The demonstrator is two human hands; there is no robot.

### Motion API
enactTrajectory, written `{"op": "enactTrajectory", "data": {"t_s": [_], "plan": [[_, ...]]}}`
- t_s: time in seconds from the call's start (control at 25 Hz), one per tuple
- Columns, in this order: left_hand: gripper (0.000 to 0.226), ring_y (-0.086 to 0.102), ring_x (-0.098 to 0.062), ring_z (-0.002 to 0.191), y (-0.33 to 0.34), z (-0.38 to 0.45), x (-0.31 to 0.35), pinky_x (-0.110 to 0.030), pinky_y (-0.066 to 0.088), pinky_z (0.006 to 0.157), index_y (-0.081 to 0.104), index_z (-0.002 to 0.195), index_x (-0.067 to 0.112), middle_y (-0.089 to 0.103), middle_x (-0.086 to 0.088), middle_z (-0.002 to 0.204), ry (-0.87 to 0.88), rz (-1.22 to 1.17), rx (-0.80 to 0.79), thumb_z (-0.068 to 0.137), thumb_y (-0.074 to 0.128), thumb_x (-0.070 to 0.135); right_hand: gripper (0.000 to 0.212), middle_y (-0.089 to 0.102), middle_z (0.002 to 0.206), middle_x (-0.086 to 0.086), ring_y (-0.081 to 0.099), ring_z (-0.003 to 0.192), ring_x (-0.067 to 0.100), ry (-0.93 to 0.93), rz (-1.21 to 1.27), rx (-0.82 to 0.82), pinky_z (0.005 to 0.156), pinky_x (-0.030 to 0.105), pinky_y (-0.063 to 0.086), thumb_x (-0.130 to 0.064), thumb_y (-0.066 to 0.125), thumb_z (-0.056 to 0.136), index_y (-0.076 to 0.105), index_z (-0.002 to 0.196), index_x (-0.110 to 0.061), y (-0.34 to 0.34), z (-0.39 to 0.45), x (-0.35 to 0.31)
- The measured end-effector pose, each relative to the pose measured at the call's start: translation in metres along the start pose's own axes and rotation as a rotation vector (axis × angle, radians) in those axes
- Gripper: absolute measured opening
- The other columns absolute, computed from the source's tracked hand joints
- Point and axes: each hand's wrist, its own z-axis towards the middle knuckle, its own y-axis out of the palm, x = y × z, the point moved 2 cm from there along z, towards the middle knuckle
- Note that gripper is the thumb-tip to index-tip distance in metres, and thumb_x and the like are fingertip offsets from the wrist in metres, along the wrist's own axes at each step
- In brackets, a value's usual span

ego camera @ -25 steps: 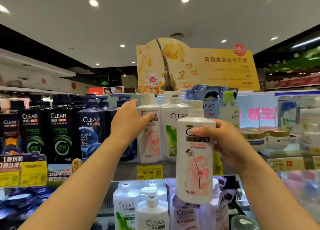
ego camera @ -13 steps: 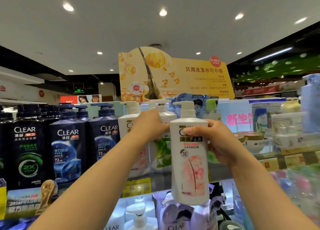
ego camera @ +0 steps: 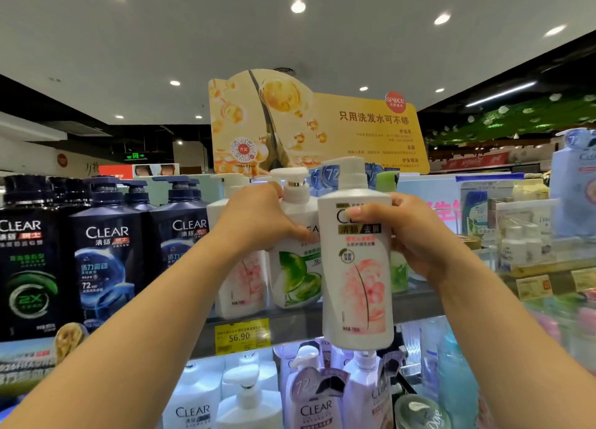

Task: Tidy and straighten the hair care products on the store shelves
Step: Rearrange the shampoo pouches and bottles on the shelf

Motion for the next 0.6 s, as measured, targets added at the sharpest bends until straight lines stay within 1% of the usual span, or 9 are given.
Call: {"op": "enactTrajectory", "data": {"t_s": [0.08,0.16,0.24,0.32,0.4,0.48,0.52,0.6], "plan": [[0.067,0.061,-0.002,0.070,-0.003,-0.012,-0.001,-0.029,0.055,0.057,0.062,0.096,0.030,0.067,0.014,0.083,-0.008,-0.033,0.055,0.044,0.087,0.062,0.037,0.080,0.088,0.011,0.077,0.076,0.026,-0.020,-0.018,0.000,0.057,0.024,0.057,-0.031,0.086,0.062,0.077,0.091,-0.011,-0.002,0.001,-0.009],[0.066,0.060,0.001,0.075,-0.010,-0.025,-0.001,-0.032,0.056,0.066,0.060,0.101,0.038,0.064,0.019,0.083,-0.014,-0.099,0.149,0.046,0.088,0.061,0.039,0.080,0.088,0.010,0.077,0.077,0.025,-0.046,-0.049,-0.011,0.057,0.024,0.057,-0.030,0.089,0.059,0.077,0.092,-0.012,-0.002,0.001,-0.018],[0.071,0.066,-0.005,0.080,-0.023,-0.036,-0.001,-0.038,0.058,0.070,0.064,0.108,0.032,0.067,0.018,0.088,-0.020,-0.255,0.209,0.047,0.087,0.061,0.046,0.080,0.088,0.009,0.077,0.077,0.024,-0.068,-0.065,-0.018,0.057,0.025,0.058,-0.036,0.086,0.055,0.076,0.094,-0.013,-0.001,-0.001,-0.024],[0.071,0.071,-0.012,0.082,-0.042,-0.050,-0.001,-0.040,0.060,0.069,0.068,0.106,0.027,0.073,0.010,0.093,-0.020,-0.404,0.228,0.046,0.089,0.059,0.045,0.080,0.088,0.008,0.077,0.077,0.023,-0.069,-0.066,-0.025,0.059,0.027,0.060,-0.038,0.083,0.054,0.076,0.092,-0.016,0.000,-0.003,-0.026],[0.062,0.073,-0.009,0.078,-0.060,-0.068,-0.002,-0.032,0.061,0.063,0.071,0.098,0.026,0.075,0.010,0.089,0.000,-0.471,0.235,0.047,0.093,0.052,0.037,0.080,0.088,0.006,0.078,0.078,0.023,-0.071,-0.060,-0.029,0.060,0.028,0.061,-0.035,0.085,0.057,0.076,0.089,-0.017,0.001,-0.003,-0.025],[0.056,0.073,-0.008,0.075,-0.072,-0.091,-0.004,-0.026,0.060,0.060,0.073,0.094,0.025,0.075,0.012,0.086,0.017,-0.490,0.216,0.047,0.095,0.047,0.035,0.080,0.091,0.006,0.078,0.083,0.024,-0.068,-0.064,-0.028,0.065,0.032,0.061,-0.031,0.087,0.065,0.076,0.093,-0.015,0.004,-0.001,-0.021],[0.056,0.074,-0.010,0.075,-0.075,-0.104,-0.007,-0.026,0.060,0.060,0.074,0.094,0.024,0.076,0.010,0.086,0.012,-0.490,0.194,0.047,0.095,0.045,0.038,0.080,0.092,0.006,0.077,0.084,0.024,-0.067,-0.067,-0.030,0.068,0.034,0.061,-0.031,0.086,0.066,0.076,0.098,-0.013,0.008,0.000,-0.018],[0.057,0.074,-0.012,0.076,-0.076,-0.128,-0.018,-0.026,0.059,0.060,0.075,0.097,0.026,0.076,0.008,0.085,-0.011,-0.489,0.144,0.046,0.096,0.040,0.050,0.079,0.093,0.008,0.076,0.084,0.025,-0.071,-0.070,-0.031,0.071,0.037,0.060,-0.036,0.085,0.063,0.075,0.105,-0.009,0.017,0.001,-0.011]]}}
